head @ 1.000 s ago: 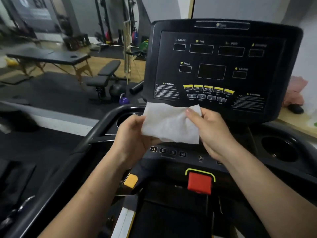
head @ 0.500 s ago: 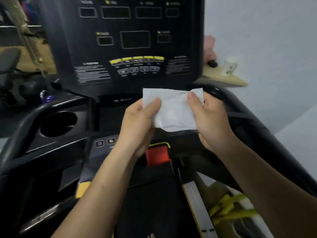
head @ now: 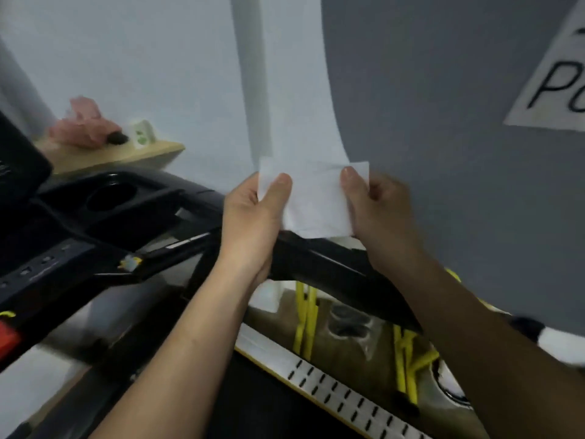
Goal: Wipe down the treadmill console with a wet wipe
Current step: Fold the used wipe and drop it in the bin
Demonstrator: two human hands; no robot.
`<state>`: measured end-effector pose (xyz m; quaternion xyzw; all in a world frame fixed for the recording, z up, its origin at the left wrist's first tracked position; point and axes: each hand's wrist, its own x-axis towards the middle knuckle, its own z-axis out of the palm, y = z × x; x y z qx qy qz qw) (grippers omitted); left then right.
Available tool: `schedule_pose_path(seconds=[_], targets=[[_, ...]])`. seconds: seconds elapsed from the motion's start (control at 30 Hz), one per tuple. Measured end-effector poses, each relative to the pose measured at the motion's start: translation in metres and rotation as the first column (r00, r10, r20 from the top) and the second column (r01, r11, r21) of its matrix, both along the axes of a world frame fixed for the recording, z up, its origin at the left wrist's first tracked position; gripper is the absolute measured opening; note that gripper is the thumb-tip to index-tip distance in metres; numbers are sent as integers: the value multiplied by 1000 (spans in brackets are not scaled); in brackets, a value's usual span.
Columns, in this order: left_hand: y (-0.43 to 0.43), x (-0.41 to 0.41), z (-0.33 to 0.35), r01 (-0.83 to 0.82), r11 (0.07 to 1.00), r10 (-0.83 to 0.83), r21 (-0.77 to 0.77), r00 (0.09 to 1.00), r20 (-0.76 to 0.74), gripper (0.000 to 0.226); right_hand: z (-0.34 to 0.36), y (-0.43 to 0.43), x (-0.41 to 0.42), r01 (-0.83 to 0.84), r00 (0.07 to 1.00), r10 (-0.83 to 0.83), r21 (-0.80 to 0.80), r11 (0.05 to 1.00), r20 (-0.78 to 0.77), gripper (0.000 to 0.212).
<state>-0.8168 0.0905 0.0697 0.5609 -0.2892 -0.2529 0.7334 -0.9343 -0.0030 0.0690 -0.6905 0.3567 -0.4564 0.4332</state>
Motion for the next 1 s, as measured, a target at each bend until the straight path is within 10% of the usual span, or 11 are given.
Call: schedule_pose_path(seconds=[0.43, 0.7, 1.0], targets=[[-118, -338, -19, 359, 929, -370, 91, 894, 252, 18, -37, -60, -367, 471, 882, -472, -78, 878, 17, 41], [-171, -420, -60, 491, 871, -232, 15, 384, 894, 19, -72, -66, -485, 571, 709, -698, -497, 654, -104, 16], [-220, -449, -110, 490, 871, -125, 38, 147, 981, 20, -112, -98, -530, 329, 654, -698, -721, 609, -292, 6]])
